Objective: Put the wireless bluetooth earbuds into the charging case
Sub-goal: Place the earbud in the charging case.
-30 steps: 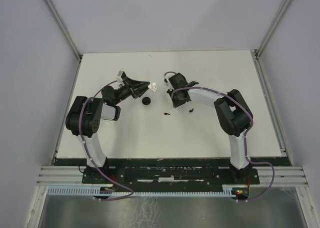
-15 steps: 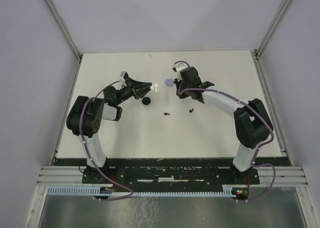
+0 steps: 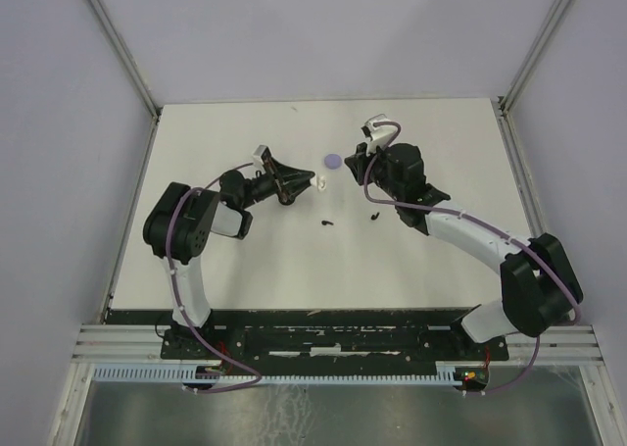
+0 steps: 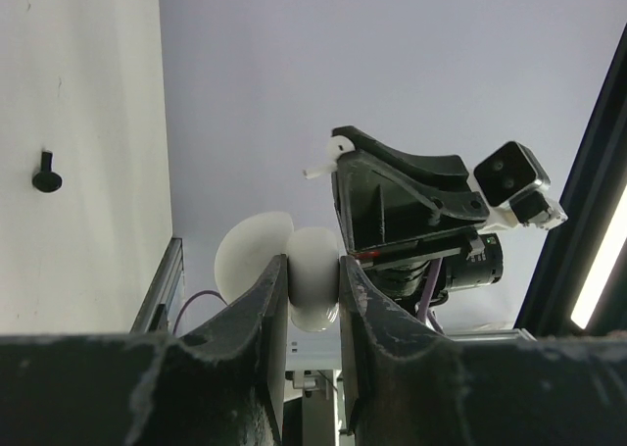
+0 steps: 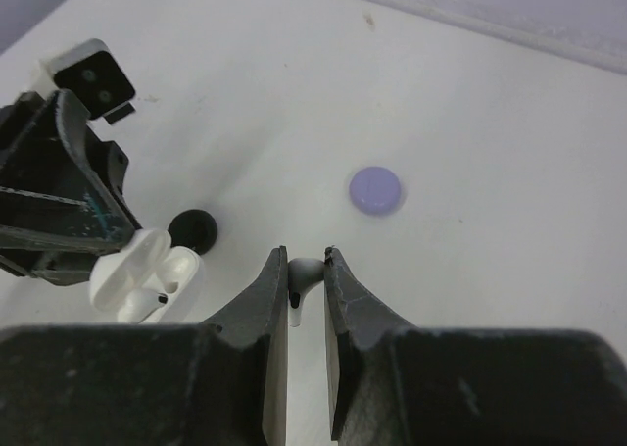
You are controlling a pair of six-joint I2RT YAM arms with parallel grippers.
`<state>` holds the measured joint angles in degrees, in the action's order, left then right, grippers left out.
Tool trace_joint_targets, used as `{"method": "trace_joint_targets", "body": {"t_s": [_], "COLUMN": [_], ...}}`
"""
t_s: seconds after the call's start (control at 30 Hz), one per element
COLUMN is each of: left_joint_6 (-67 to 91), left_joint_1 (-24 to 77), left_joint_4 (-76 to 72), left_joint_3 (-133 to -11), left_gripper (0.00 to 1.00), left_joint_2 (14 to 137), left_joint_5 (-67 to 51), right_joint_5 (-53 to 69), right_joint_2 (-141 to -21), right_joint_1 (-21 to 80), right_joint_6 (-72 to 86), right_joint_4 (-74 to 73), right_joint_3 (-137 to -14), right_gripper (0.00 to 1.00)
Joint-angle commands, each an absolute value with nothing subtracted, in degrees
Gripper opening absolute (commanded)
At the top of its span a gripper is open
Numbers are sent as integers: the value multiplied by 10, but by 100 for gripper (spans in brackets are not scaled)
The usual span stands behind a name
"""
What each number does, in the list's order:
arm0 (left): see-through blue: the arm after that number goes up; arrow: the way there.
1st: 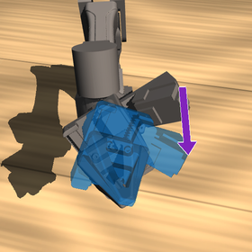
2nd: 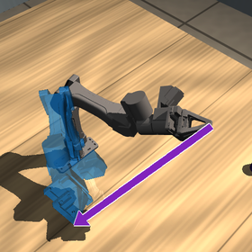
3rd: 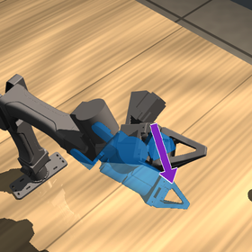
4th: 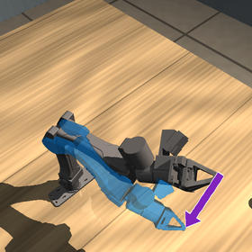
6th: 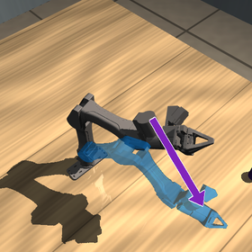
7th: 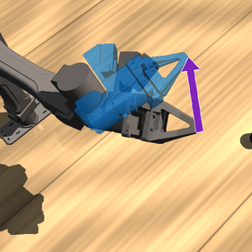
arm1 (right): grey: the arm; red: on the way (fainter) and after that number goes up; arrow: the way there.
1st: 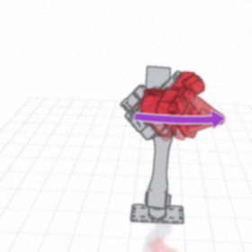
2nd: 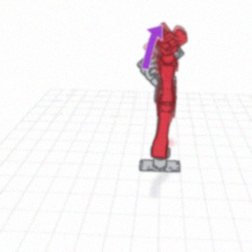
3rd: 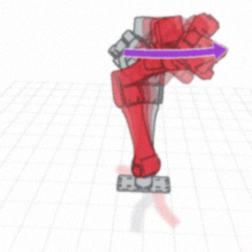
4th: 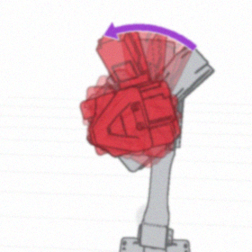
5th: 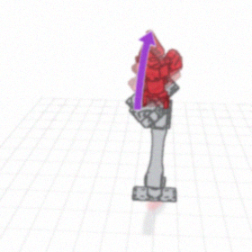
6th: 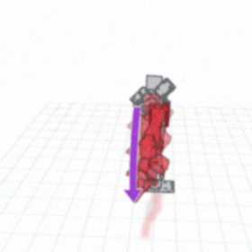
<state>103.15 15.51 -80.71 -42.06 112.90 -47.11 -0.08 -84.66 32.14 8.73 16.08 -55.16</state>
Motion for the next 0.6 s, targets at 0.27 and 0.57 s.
{"method": "trace_joint_targets", "body": {"t_s": [0.27, 0.57], "left_joint_6": [1081, 1083], "left_joint_1": [178, 195], "left_joint_4": [-893, -876], "left_joint_3": [-473, -501], "left_gripper": [3, 3], "left_joint_2": [1164, 1158], "left_joint_5": [-491, -494], "right_joint_5": [74, 88], "right_joint_2": [-801, -800], "right_joint_1": [322, 326], "right_joint_6": [88, 79], "right_joint_4": [308, 310], "right_joint_3": [-518, -514], "right_gripper": [3, 3]}}
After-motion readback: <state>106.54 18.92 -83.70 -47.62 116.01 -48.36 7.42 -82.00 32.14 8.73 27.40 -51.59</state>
